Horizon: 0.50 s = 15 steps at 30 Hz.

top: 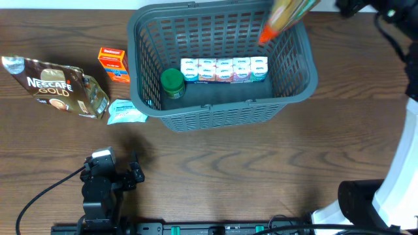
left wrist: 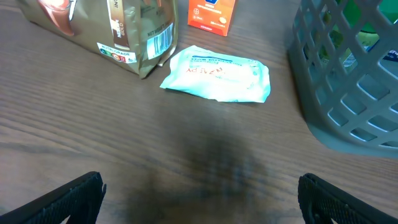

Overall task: Pack container
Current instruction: 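Lift the pasta packet into the basket and release it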

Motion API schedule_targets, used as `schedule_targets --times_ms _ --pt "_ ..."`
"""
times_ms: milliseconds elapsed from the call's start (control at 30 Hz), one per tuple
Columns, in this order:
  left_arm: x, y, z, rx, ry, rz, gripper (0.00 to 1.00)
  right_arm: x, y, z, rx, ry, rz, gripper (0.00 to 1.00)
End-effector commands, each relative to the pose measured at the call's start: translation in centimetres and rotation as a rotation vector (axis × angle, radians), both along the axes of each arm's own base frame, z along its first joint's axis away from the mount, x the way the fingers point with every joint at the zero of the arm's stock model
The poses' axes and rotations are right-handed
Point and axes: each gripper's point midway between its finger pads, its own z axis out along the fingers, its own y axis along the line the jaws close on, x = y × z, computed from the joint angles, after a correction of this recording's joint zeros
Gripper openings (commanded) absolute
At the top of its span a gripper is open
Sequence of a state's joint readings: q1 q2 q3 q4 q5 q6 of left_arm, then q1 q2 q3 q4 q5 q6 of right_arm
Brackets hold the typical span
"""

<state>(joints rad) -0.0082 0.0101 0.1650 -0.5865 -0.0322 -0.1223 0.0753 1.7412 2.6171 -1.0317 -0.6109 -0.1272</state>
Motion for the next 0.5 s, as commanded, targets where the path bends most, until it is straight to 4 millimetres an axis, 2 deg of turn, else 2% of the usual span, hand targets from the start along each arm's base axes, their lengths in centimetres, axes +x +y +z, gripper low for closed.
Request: schedule_targets --times_ms 0,133,233,367,467 --pt "0.0 0.1 -0.4 0.015 0.006 -0.003 0.99 -1.3 3.3 -1.1 -0.09 -0.055 0.196 0.01" --pt "0.0 0.1 -0.4 0.015 0.007 -0.003 0.99 -0.4 5.8 -6.5 -0.245 0.001 0.309 0.01" --pt "0.0 0.1 -0.4 0.016 0.006 -0.002 0.99 0.7 6.6 -10.1 -0.315 0.079 0.333 0.01" --pt "0.0 0.1 -0.4 0.015 0.006 -0.003 0.98 2.3 6.9 -13.7 -0.427 0.133 0.314 0.01" --pt "0.0 0.1 -0.4 0.015 0.007 -0.003 0.99 2.4 7.5 -15.7 -0.523 0.131 0.35 0.01"
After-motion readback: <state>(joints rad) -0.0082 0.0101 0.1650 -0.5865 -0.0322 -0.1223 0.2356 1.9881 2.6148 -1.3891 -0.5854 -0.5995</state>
